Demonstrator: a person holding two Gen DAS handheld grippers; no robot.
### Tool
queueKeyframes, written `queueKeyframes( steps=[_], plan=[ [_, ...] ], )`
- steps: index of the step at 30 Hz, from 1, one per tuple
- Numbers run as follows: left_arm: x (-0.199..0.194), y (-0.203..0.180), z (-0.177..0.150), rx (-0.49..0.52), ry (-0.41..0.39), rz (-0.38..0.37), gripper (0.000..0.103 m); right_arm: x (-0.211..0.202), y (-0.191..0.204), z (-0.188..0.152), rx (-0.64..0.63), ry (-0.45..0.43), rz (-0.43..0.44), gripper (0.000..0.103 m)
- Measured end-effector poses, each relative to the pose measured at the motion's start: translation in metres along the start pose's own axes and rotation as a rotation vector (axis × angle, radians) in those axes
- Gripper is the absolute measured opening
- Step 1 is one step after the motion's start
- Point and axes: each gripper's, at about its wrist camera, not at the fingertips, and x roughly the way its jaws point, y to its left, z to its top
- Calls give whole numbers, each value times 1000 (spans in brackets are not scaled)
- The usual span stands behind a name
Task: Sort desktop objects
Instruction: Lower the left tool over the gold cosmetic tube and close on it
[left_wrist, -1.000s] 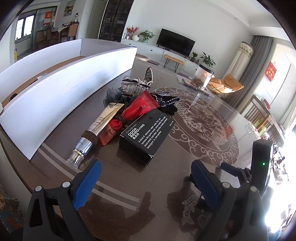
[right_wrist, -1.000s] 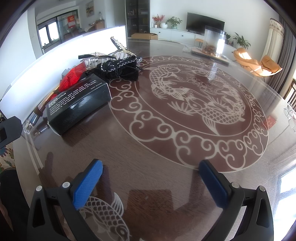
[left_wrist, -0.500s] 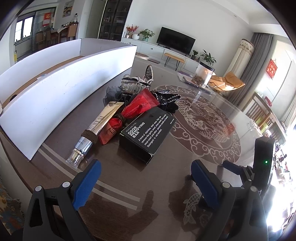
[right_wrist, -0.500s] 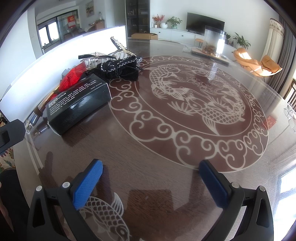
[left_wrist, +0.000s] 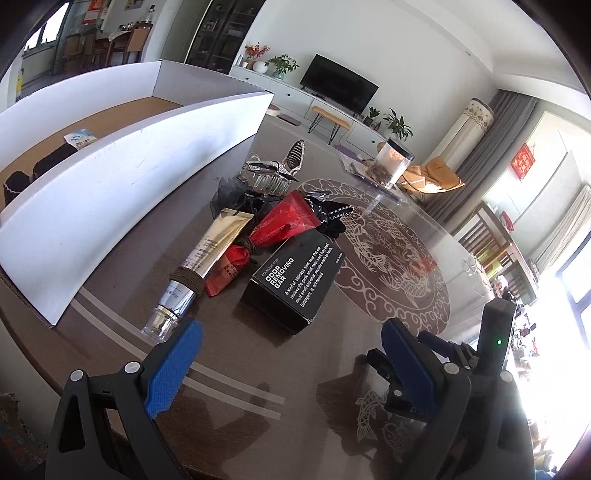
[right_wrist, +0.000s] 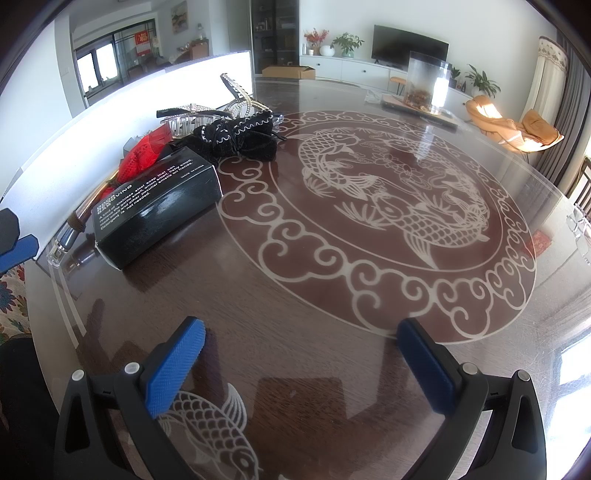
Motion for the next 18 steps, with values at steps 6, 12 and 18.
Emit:
queueKeyframes(
  steps=[6, 12, 18],
  plan=[
    [12, 20, 26, 97, 74, 55, 99, 0, 0, 0, 0, 0, 0, 103],
    [48, 32, 51, 135, 154, 122, 99, 0, 0, 0, 0, 0, 0, 103],
    [74, 36, 54, 112, 210, 141, 98, 0, 0, 0, 0, 0, 0, 103]
  ],
)
